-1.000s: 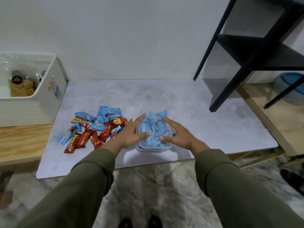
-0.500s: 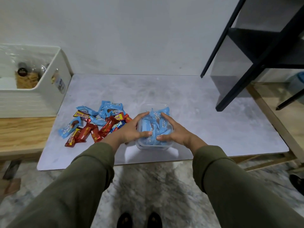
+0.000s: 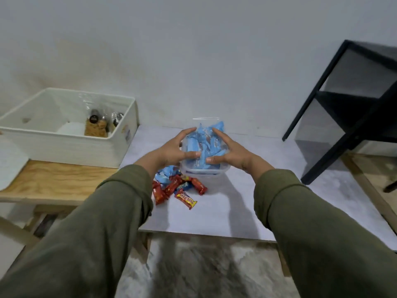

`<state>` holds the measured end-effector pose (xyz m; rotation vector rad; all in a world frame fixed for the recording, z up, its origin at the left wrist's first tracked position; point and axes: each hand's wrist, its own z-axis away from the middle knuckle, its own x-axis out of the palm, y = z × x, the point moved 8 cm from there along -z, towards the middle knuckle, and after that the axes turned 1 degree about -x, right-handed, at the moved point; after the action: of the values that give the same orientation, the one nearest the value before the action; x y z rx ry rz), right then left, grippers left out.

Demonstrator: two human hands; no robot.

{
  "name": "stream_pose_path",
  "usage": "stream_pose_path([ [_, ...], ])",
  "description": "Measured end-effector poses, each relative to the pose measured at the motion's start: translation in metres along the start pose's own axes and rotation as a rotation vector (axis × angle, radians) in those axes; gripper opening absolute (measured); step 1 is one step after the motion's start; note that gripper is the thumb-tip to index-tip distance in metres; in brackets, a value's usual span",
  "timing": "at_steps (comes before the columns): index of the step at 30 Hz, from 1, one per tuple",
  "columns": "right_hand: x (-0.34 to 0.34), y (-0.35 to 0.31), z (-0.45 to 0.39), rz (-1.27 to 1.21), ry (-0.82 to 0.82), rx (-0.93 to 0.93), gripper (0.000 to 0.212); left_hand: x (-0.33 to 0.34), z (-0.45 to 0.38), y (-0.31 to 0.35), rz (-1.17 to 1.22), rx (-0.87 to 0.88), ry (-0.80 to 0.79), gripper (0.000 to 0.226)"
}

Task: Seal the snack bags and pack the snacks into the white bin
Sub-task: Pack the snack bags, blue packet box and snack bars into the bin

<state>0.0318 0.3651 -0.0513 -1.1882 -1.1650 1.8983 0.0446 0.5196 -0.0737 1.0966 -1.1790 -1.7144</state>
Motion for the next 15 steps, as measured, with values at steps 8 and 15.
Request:
stream_pose_path([
  [8,0.085,-0.133,-0.081,0.064,-0.033,-0.18,0.096,-0.171,0.034,0.028,-0.059,0.032,0.137,0.076],
  [15,0.188,-0.217,-0.158,-0.014,-0.038,-0.24,0.096,-0.323,0.058,0.027,-0.121,0.022,0.162,0.078],
])
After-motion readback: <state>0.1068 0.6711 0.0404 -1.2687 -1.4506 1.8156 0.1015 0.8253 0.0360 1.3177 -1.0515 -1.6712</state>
